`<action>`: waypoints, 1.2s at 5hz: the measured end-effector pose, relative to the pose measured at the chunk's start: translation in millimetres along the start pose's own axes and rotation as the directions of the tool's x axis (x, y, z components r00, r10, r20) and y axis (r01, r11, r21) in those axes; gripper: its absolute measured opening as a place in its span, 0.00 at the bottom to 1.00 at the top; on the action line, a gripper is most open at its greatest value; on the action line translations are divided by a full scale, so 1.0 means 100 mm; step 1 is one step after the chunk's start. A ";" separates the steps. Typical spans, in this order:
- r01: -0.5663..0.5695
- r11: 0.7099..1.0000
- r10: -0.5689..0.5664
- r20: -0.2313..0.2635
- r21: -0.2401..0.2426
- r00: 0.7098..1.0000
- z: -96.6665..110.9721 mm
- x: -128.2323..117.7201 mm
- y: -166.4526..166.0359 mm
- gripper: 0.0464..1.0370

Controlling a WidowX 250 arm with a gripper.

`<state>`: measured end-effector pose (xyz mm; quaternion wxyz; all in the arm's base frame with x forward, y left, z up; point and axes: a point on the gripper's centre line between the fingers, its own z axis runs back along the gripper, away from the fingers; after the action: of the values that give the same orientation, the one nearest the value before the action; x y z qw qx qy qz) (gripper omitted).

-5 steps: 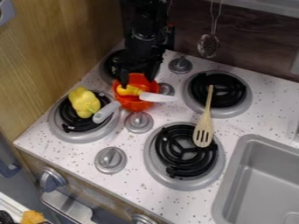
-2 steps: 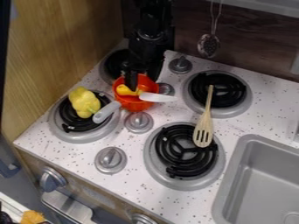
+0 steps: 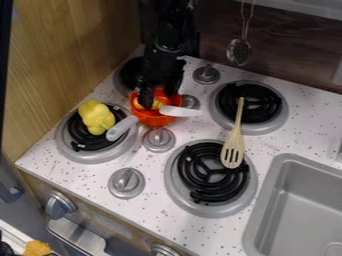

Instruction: Take the knife and put it on the lower right burner

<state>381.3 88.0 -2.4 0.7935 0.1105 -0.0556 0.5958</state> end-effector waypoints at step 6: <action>-0.041 0.998 0.040 -0.019 -0.056 0.999 -0.22 0.00 0.07 0.32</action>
<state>373.1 94.9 -23.2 0.7847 0.0813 -0.0674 0.6108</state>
